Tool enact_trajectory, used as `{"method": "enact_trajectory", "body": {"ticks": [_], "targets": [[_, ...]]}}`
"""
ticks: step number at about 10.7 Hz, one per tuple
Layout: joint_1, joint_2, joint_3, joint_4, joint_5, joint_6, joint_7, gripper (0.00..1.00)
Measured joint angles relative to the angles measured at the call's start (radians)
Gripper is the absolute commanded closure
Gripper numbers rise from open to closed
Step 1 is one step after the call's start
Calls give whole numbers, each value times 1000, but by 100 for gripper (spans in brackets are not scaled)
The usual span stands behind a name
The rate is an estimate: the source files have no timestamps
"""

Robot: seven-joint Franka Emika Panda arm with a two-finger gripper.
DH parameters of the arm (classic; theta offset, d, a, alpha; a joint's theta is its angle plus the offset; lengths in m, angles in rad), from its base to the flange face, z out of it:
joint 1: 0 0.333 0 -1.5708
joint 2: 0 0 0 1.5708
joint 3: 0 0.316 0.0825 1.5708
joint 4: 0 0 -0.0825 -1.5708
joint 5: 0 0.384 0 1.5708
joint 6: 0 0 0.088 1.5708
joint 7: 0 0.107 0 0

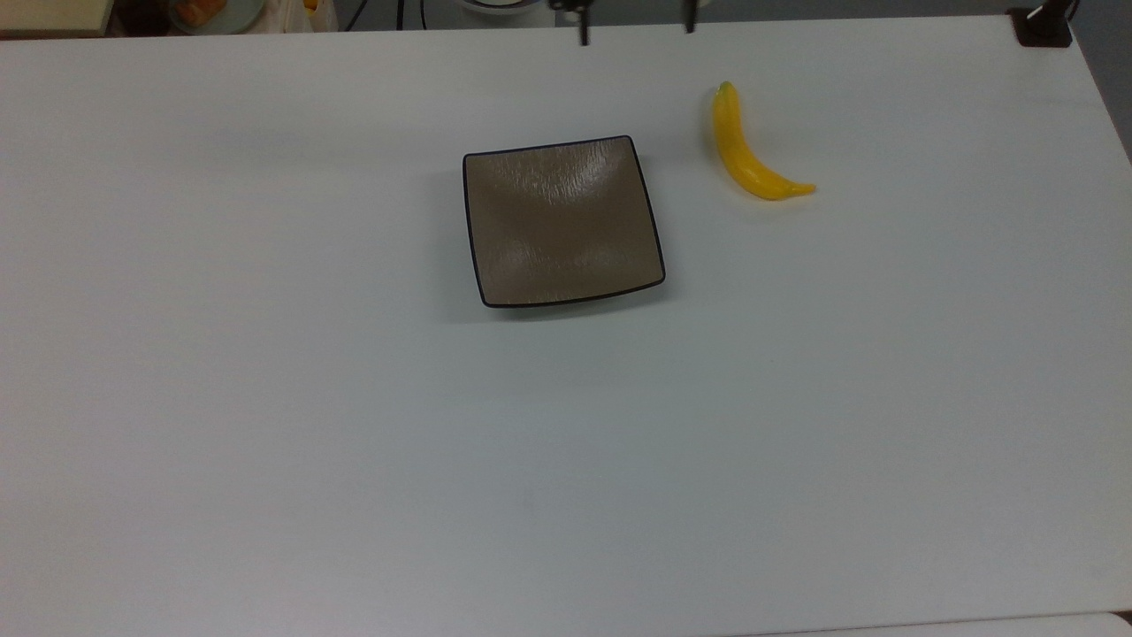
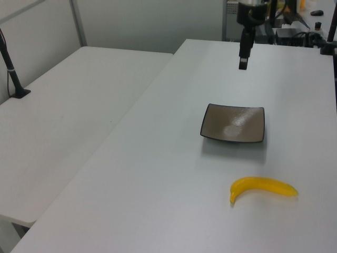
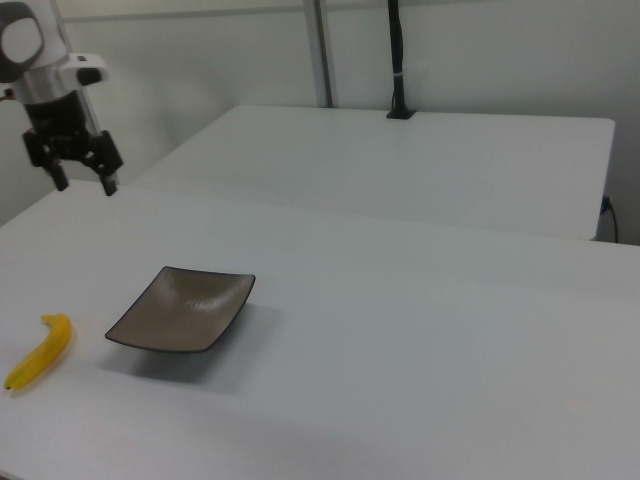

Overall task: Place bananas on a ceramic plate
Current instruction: 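Move the gripper from rest toward the yellow banana, then lower the open gripper over the banana's middle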

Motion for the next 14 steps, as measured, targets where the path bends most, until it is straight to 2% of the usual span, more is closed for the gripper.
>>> {"method": "enact_trajectory", "body": {"ticks": [4,7,9,11,14], "targets": [[4,1,169,-1,0,-22,5,0],[6,4,248,-18,6,-25,7,0],[6,9,280,-58,9,-25,25,0],[6,11,291,-110,10,-19,29,0],[4,16,291,-217,10,98,67,0]]}}
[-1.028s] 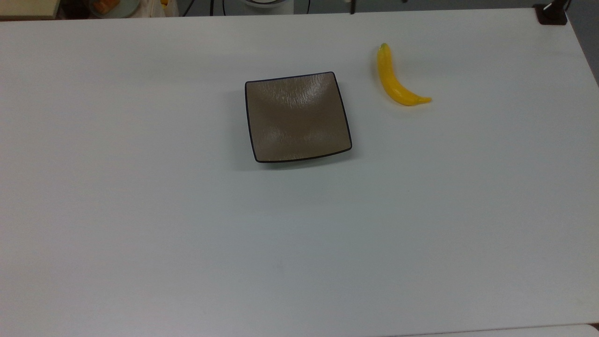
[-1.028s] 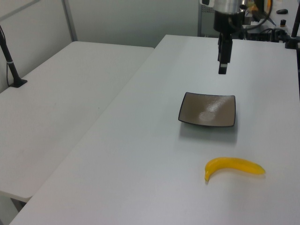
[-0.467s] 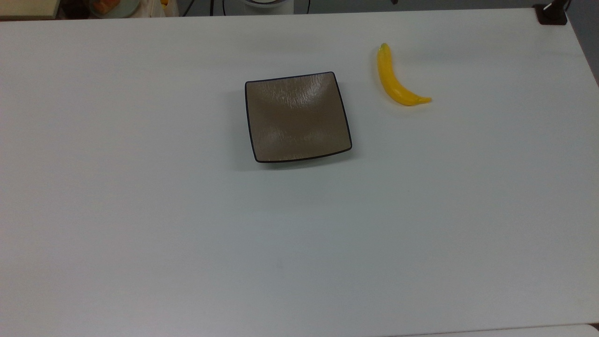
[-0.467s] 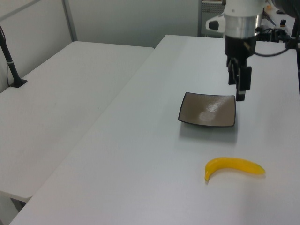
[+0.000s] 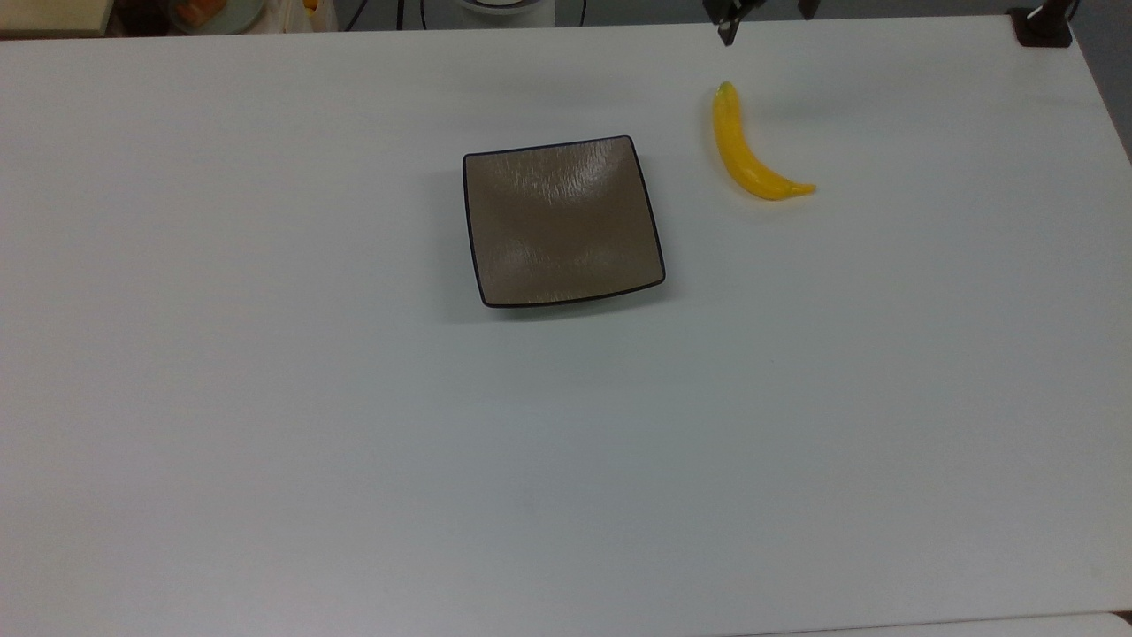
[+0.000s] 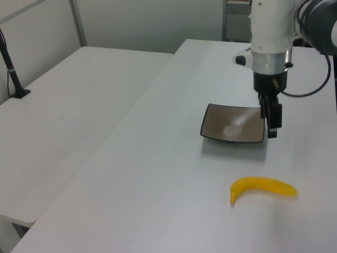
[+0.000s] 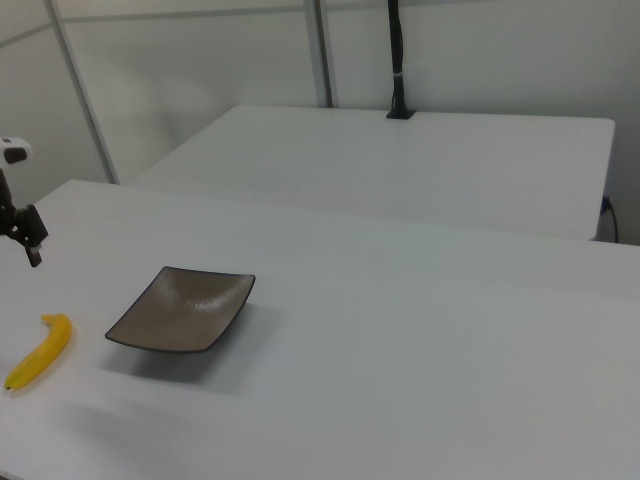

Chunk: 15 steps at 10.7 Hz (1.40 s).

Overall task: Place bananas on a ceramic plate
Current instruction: 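Lower the open gripper over the banana's middle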

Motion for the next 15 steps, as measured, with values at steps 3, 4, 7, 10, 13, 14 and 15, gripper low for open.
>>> {"method": "enact_trajectory", "body": {"ticks": [3,4,7,10,13,14,15], "targets": [[-2,7,0,-120,0,169,9,0],[-2,8,0,-155,0,216,10,0],[-2,27,1,-223,0,303,10,0],[-2,60,1,-267,0,394,10,0],[-2,115,1,-282,0,474,10,0],[-2,133,1,-282,0,489,10,0],[-2,147,1,-282,-4,499,10,0]]}}
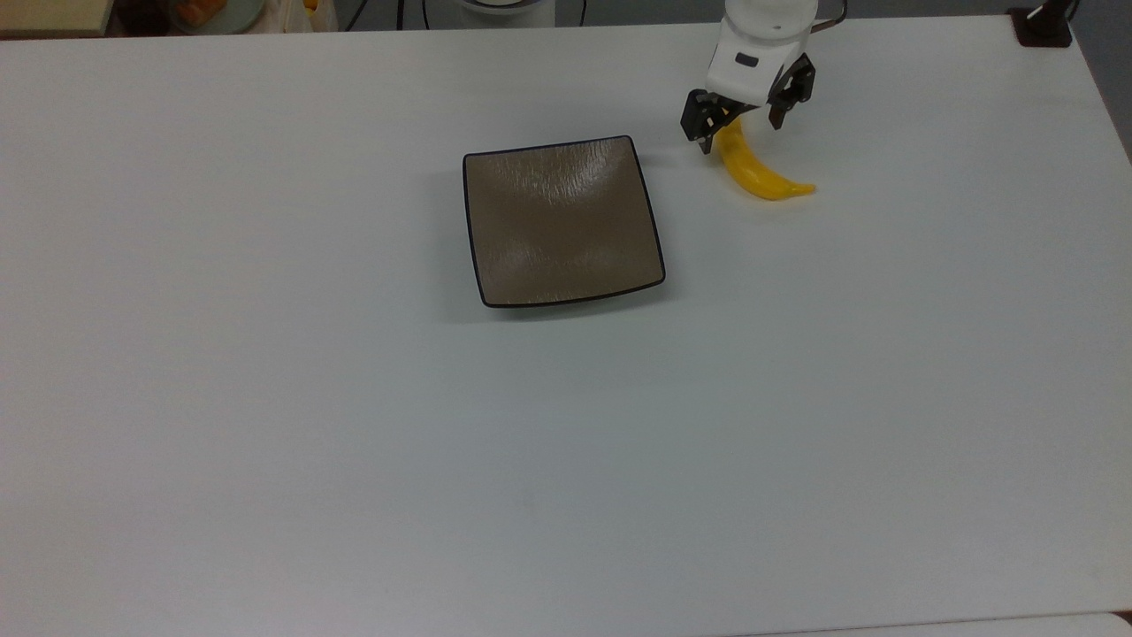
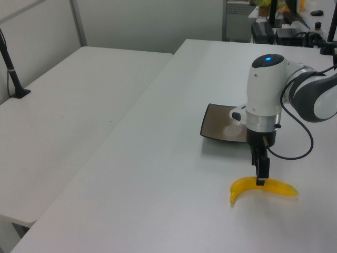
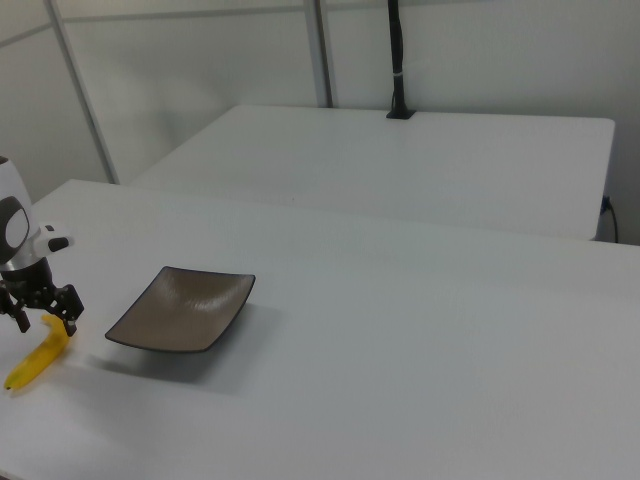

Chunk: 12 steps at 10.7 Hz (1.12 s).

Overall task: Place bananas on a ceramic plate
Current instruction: 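Close the gripper on the yellow banana, then lift the banana and carry it over the dark square plate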

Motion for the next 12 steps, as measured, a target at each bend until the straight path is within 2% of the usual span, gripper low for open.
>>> {"method": "enact_trajectory", "body": {"ticks": [2,4,6,8,12], "targets": [[0,27,0,0,-11,15,20,0],[0,43,0,0,-33,16,29,10],[3,53,0,0,-42,16,38,26],[4,57,1,0,-42,16,40,48],[4,57,1,2,-42,16,41,81]]}}
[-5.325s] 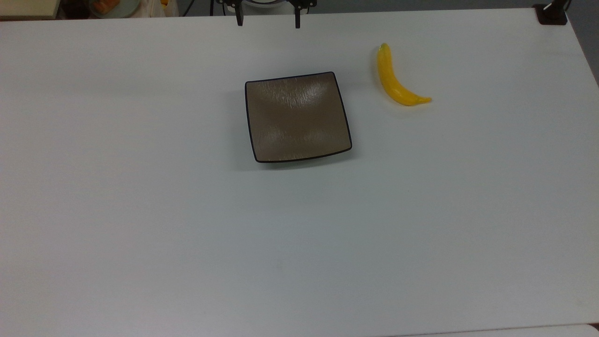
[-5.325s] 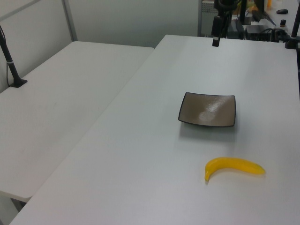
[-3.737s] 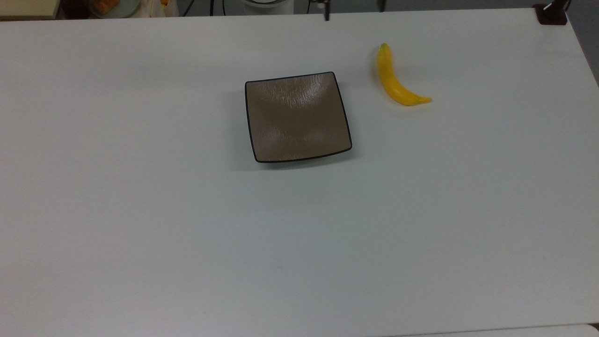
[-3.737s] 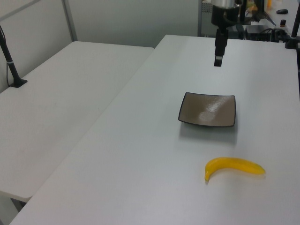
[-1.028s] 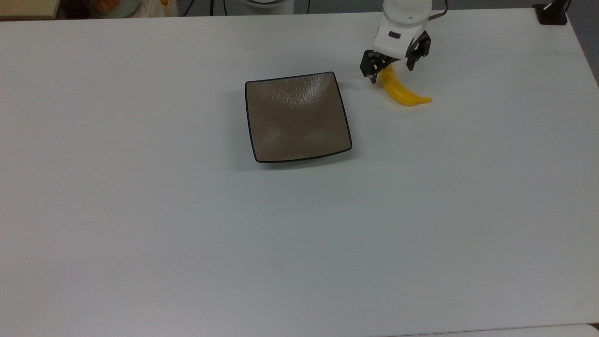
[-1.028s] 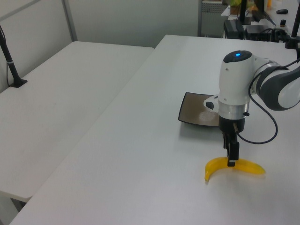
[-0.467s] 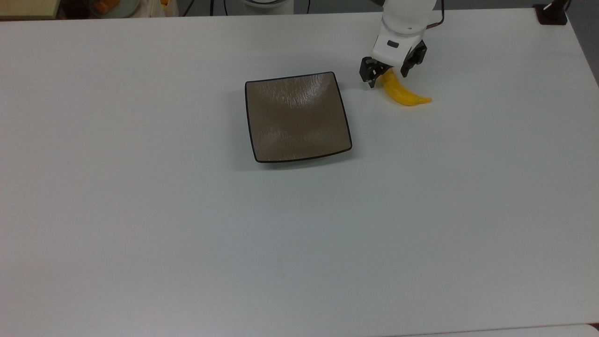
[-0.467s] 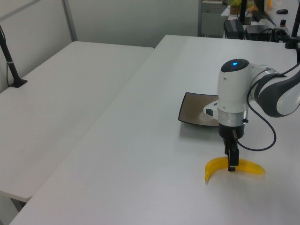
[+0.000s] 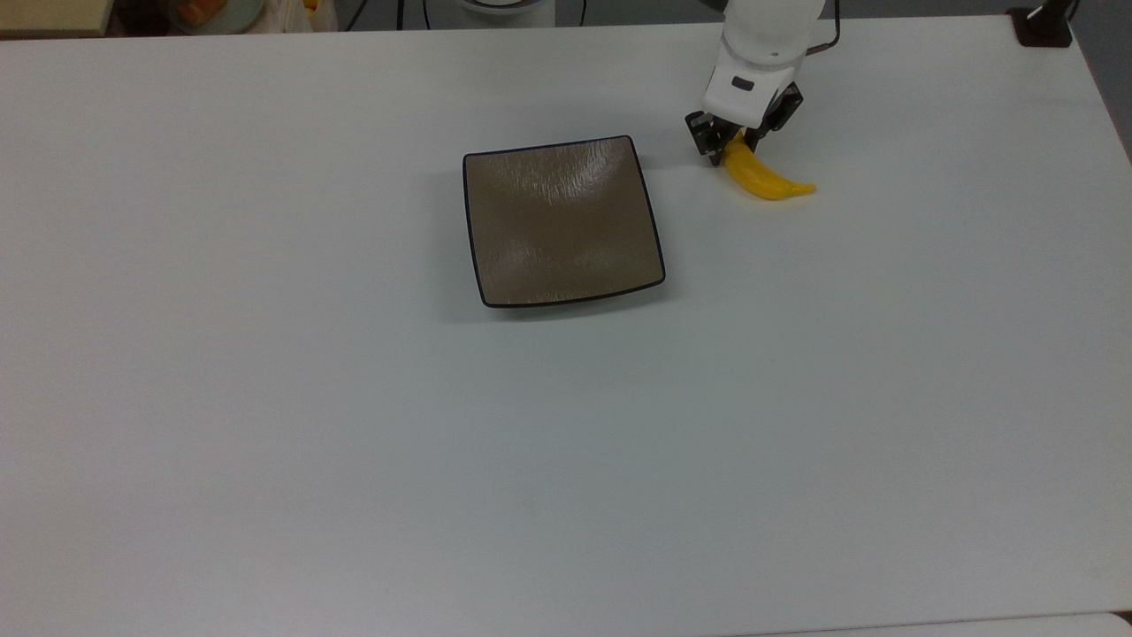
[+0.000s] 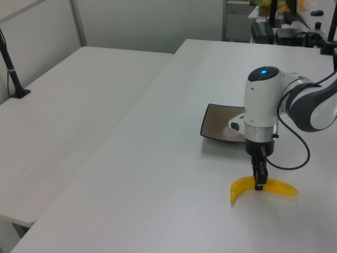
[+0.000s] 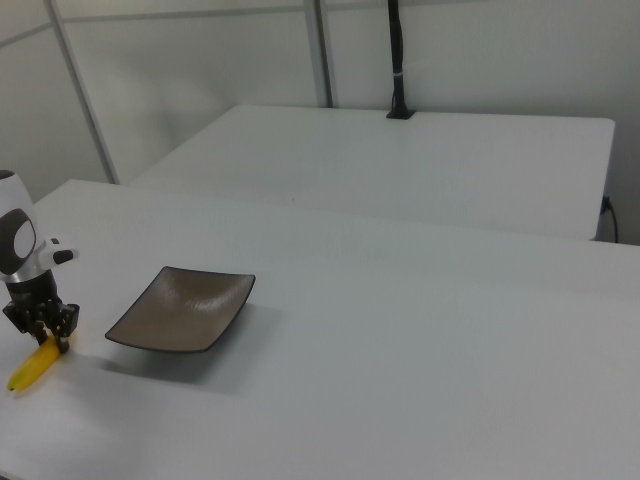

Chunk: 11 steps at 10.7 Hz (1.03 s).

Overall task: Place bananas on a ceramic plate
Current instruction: 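Lift the banana and carry it over the dark square plate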

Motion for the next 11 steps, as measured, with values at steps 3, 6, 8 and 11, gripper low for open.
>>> {"method": "enact_trajectory", "body": {"ticks": [3,6,8,11], "targets": [[0,0,0,5,-6,0,0,91],[0,-12,1,45,-6,-78,1,91],[-1,-36,1,125,-6,-195,3,91],[-8,-107,1,228,-5,-344,5,91]]}}
